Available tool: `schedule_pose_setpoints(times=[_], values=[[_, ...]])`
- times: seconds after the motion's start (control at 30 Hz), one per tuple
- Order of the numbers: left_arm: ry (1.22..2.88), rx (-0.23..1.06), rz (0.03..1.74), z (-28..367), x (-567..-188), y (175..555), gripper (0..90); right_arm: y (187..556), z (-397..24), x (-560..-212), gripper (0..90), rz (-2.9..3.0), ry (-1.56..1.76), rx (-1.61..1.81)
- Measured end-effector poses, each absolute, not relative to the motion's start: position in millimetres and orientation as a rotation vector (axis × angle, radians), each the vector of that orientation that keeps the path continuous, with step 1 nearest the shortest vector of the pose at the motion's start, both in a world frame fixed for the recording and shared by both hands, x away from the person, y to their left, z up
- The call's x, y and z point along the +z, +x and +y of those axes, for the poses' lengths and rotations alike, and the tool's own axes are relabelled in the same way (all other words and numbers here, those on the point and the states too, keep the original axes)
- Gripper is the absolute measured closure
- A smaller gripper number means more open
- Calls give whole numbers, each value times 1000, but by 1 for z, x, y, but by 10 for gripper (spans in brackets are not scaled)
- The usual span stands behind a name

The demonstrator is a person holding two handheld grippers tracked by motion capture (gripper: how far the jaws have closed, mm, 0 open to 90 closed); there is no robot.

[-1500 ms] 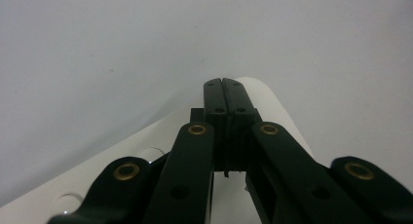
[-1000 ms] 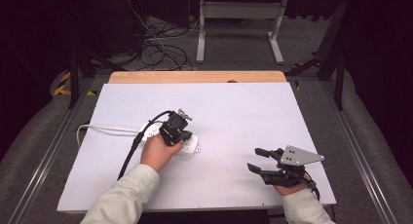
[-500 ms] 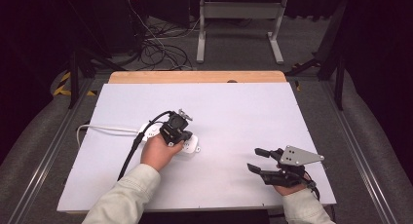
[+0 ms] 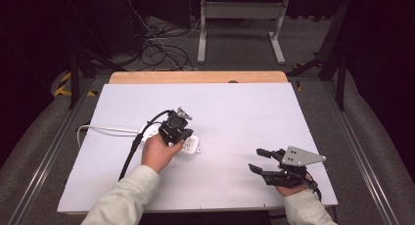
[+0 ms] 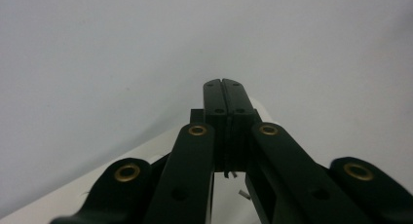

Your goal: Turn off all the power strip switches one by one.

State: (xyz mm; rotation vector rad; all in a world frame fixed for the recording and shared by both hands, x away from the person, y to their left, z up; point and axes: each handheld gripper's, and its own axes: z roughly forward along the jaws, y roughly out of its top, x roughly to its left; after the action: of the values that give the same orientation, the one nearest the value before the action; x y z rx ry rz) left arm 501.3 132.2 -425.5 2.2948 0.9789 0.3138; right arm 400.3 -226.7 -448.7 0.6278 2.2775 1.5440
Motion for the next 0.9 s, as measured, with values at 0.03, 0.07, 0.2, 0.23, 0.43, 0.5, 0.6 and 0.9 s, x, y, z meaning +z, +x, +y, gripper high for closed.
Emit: schedule_pose_setpoints(times=[0.03, 0.07, 0.2, 0.23, 0.43, 0.5, 0.6, 0.9], values=[[2280, 304, 974, 134, -421, 501, 900, 401, -227, -449, 415, 2277, 628, 1546], [2271, 304, 974, 136, -417, 501, 900, 401, -227, -449, 415, 2278, 633, 1541], [2270, 343, 983, 143, -410, 501, 900, 400, -227, -449, 415, 2277, 628, 1543], [2271, 340, 987, 145, -410, 502, 900, 400, -227, -449, 415, 2277, 628, 1543], [2308, 373, 1003, 149, -413, 505, 900, 400, -227, -449, 415, 2278, 627, 1544], [2311, 372, 1015, 152, -415, 507, 900, 400, -227, -449, 415, 2277, 629, 1546], [2310, 367, 1029, 156, -416, 508, 900, 400, -227, -449, 415, 2276, 629, 1547], [2313, 311, 1057, 166, -431, 511, 900, 401, -227, -449, 414, 2279, 628, 1545]])
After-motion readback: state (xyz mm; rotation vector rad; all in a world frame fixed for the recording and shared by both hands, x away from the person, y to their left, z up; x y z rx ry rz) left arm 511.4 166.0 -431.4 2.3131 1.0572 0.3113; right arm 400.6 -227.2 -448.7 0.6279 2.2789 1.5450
